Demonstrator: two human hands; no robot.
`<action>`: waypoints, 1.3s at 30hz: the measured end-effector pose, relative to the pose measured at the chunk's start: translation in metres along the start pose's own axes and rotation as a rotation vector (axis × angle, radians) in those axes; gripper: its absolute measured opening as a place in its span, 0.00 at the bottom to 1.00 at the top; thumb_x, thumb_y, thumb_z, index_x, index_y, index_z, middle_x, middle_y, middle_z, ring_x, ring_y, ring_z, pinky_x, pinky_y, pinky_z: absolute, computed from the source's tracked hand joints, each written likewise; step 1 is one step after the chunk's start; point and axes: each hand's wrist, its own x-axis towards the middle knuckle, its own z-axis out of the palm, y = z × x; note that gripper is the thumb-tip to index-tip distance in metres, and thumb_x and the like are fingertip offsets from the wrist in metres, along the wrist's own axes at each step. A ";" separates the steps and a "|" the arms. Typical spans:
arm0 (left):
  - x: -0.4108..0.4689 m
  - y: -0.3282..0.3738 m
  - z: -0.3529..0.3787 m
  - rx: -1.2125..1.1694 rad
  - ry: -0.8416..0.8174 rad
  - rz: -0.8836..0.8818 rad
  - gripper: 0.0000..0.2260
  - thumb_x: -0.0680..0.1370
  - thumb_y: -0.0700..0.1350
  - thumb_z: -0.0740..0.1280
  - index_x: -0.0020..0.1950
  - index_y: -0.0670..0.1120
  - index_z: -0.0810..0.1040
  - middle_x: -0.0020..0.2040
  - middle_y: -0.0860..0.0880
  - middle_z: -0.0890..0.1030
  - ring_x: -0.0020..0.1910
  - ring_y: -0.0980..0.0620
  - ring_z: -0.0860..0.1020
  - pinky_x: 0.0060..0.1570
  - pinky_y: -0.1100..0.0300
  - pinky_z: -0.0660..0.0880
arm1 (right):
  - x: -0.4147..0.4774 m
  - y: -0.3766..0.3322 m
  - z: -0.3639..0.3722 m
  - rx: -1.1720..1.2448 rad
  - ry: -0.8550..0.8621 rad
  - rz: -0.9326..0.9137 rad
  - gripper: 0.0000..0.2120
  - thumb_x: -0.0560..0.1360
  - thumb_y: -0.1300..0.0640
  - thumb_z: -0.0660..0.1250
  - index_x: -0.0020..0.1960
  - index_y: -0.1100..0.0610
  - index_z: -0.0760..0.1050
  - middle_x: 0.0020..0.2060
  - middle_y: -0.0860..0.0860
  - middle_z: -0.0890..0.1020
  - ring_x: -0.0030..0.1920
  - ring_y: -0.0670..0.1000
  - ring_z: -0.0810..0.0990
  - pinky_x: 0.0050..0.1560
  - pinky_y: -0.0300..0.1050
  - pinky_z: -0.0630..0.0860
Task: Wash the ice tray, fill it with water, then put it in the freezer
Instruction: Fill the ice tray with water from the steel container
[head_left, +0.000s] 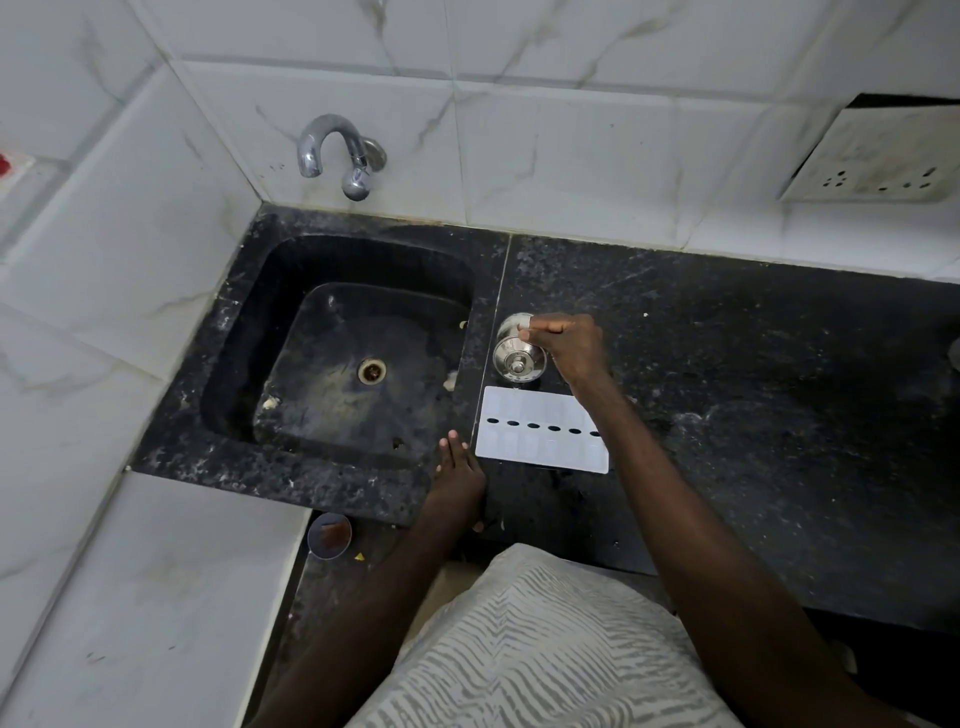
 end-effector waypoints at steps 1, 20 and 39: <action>-0.001 0.000 0.000 0.003 0.002 0.003 0.60 0.68 0.47 0.82 0.79 0.28 0.39 0.79 0.27 0.38 0.80 0.29 0.41 0.77 0.40 0.59 | 0.000 -0.001 0.000 -0.010 0.001 -0.002 0.10 0.67 0.59 0.83 0.48 0.55 0.88 0.46 0.48 0.88 0.47 0.48 0.87 0.54 0.52 0.85; -0.001 -0.003 0.002 0.039 0.020 0.031 0.60 0.68 0.49 0.81 0.79 0.28 0.40 0.78 0.26 0.39 0.79 0.27 0.42 0.77 0.40 0.59 | 0.002 -0.008 0.003 0.258 0.041 0.164 0.09 0.69 0.66 0.79 0.49 0.65 0.86 0.38 0.54 0.88 0.34 0.45 0.85 0.35 0.36 0.78; 0.001 -0.003 0.004 0.033 0.038 0.028 0.59 0.68 0.49 0.81 0.79 0.28 0.40 0.78 0.26 0.39 0.80 0.27 0.43 0.76 0.40 0.61 | 0.007 -0.003 0.029 0.174 -0.031 0.009 0.10 0.68 0.67 0.80 0.49 0.60 0.88 0.46 0.53 0.88 0.47 0.54 0.88 0.49 0.49 0.84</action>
